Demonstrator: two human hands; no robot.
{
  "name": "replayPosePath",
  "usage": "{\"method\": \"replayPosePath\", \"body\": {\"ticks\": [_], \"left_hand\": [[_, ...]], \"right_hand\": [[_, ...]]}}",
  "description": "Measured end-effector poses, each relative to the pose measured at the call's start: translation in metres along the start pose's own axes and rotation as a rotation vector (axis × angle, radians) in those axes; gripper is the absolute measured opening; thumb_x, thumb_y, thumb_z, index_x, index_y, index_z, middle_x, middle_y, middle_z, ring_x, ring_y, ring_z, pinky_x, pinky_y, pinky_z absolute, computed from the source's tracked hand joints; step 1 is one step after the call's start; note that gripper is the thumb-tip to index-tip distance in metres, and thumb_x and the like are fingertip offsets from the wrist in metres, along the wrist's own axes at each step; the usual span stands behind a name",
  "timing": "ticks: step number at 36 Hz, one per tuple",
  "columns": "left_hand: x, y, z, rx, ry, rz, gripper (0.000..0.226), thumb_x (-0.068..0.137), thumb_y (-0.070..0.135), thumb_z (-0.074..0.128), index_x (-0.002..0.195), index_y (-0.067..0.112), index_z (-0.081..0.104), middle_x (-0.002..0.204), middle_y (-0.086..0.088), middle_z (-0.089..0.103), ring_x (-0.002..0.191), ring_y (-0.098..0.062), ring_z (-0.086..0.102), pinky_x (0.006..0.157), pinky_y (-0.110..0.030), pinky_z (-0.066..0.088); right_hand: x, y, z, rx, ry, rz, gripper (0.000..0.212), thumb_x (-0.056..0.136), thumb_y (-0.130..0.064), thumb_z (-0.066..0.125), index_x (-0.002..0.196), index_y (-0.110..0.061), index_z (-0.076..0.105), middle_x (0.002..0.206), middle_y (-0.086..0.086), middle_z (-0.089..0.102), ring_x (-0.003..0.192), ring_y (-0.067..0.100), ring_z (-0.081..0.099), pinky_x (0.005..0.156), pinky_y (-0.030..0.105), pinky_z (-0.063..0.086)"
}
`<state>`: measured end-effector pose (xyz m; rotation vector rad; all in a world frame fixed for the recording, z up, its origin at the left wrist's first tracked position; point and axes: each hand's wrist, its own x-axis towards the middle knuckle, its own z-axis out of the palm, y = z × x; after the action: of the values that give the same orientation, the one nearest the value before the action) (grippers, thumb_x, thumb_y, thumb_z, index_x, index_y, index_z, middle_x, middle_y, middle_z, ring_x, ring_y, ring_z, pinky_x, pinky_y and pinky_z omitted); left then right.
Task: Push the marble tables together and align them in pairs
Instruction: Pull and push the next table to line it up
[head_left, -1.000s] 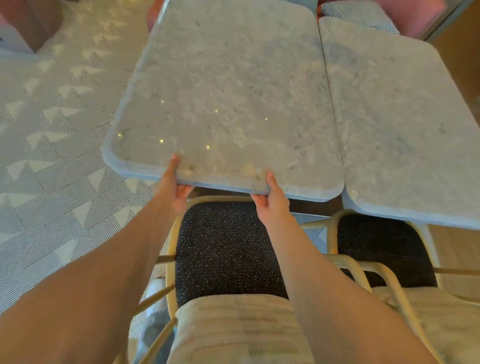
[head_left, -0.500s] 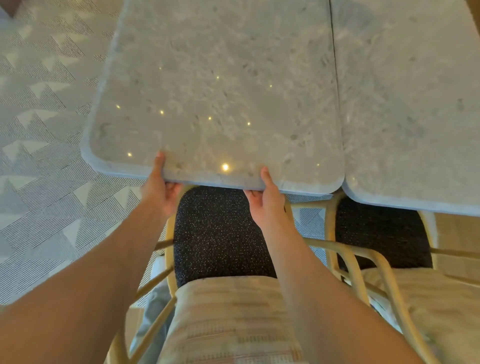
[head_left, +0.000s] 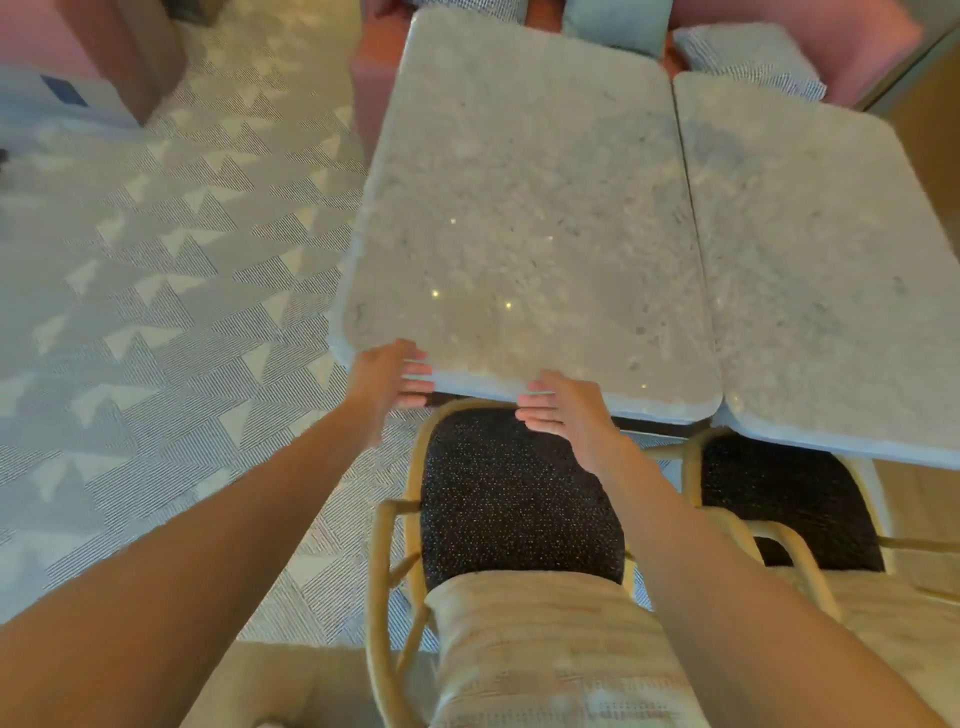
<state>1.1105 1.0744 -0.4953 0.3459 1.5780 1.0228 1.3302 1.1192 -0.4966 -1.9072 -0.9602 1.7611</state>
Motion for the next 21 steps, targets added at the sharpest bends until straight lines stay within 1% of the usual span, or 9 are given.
{"method": "replayPosePath", "body": {"ticks": [1, 4, 8, 10, 12, 15, 16, 18, 21], "left_hand": [[-0.011, 0.016, -0.018, -0.003, -0.011, 0.073, 0.023, 0.099, 0.016, 0.05, 0.104, 0.001, 0.068, 0.102, -0.019, 0.069, 0.087, -0.033, 0.067, 0.089, -0.047, 0.054], [-0.04, 0.055, -0.068, 0.012, -0.027, 0.3, 0.021, 0.097, 0.016, 0.051, 0.099, 0.01, 0.071, 0.103, -0.014, 0.072, 0.092, -0.034, 0.068, 0.084, -0.043, 0.055], [-0.091, 0.102, -0.174, -0.02, -0.036, 0.502, 0.029, 0.089, 0.034, 0.058, 0.103, 0.014, 0.073, 0.106, -0.008, 0.075, 0.099, -0.028, 0.071, 0.086, -0.04, 0.056], [-0.118, 0.127, -0.241, -0.04, -0.017, 0.579, 0.032, 0.089, 0.037, 0.057, 0.105, 0.015, 0.073, 0.108, -0.006, 0.075, 0.101, -0.027, 0.071, 0.086, -0.037, 0.056], [-0.14, 0.146, -0.294, -0.061, 0.017, 0.622, 0.033, 0.087, 0.038, 0.055, 0.104, 0.017, 0.073, 0.109, -0.007, 0.075, 0.103, -0.027, 0.07, 0.087, -0.037, 0.056], [-0.172, 0.185, -0.37, -0.082, 0.079, 0.701, 0.041, 0.08, 0.049, 0.054, 0.103, 0.02, 0.073, 0.109, -0.006, 0.075, 0.101, -0.023, 0.071, 0.089, -0.037, 0.055], [-0.18, 0.2, -0.391, -0.078, 0.094, 0.732, 0.041, 0.082, 0.049, 0.051, 0.103, 0.021, 0.073, 0.109, -0.005, 0.075, 0.101, -0.022, 0.071, 0.09, -0.038, 0.055], [-0.189, 0.229, -0.427, -0.1, 0.132, 0.789, 0.033, 0.089, 0.04, 0.047, 0.1, 0.024, 0.074, 0.105, -0.001, 0.076, 0.1, -0.021, 0.071, 0.09, -0.038, 0.055], [-0.185, 0.267, -0.464, -0.134, 0.17, 0.887, 0.029, 0.096, 0.025, 0.045, 0.097, 0.025, 0.074, 0.099, 0.001, 0.076, 0.097, -0.021, 0.071, 0.084, -0.035, 0.054]], "right_hand": [[-0.016, -0.014, 0.025, -0.014, 0.007, -0.085, 0.027, 0.1, -0.027, 0.056, 0.1, -0.004, 0.068, 0.109, 0.02, 0.073, 0.088, 0.03, 0.073, 0.079, 0.033, 0.06], [-0.059, -0.051, 0.093, -0.01, 0.017, -0.328, 0.027, 0.099, -0.027, 0.056, 0.104, -0.006, 0.071, 0.106, 0.017, 0.074, 0.096, 0.03, 0.072, 0.091, 0.04, 0.056], [-0.128, -0.086, 0.201, 0.013, -0.03, -0.571, 0.024, 0.101, -0.027, 0.053, 0.097, -0.015, 0.073, 0.098, 0.006, 0.076, 0.094, 0.022, 0.072, 0.093, 0.038, 0.055], [-0.163, -0.105, 0.258, 0.036, -0.087, -0.65, 0.023, 0.1, -0.028, 0.053, 0.097, -0.018, 0.074, 0.098, 0.002, 0.076, 0.095, 0.02, 0.073, 0.094, 0.038, 0.056], [-0.191, -0.12, 0.299, 0.051, -0.134, -0.695, 0.024, 0.101, -0.03, 0.054, 0.1, -0.018, 0.075, 0.101, 0.003, 0.077, 0.097, 0.02, 0.073, 0.097, 0.04, 0.055], [-0.231, -0.152, 0.357, 0.066, -0.2, -0.748, 0.024, 0.098, -0.034, 0.054, 0.097, -0.023, 0.075, 0.101, 0.001, 0.077, 0.099, 0.021, 0.073, 0.098, 0.04, 0.053], [-0.24, -0.165, 0.375, 0.062, -0.216, -0.769, 0.024, 0.1, -0.033, 0.053, 0.096, -0.024, 0.075, 0.101, 0.002, 0.077, 0.1, 0.022, 0.072, 0.1, 0.041, 0.053], [-0.256, -0.192, 0.405, 0.063, -0.23, -0.81, 0.025, 0.102, -0.027, 0.048, 0.096, -0.023, 0.072, 0.103, 0.005, 0.075, 0.102, 0.023, 0.071, 0.101, 0.043, 0.052], [-0.267, -0.232, 0.445, 0.08, -0.252, -0.877, 0.029, 0.105, -0.025, 0.042, 0.098, -0.021, 0.07, 0.107, 0.008, 0.073, 0.096, 0.017, 0.071, 0.094, 0.035, 0.052]]}}
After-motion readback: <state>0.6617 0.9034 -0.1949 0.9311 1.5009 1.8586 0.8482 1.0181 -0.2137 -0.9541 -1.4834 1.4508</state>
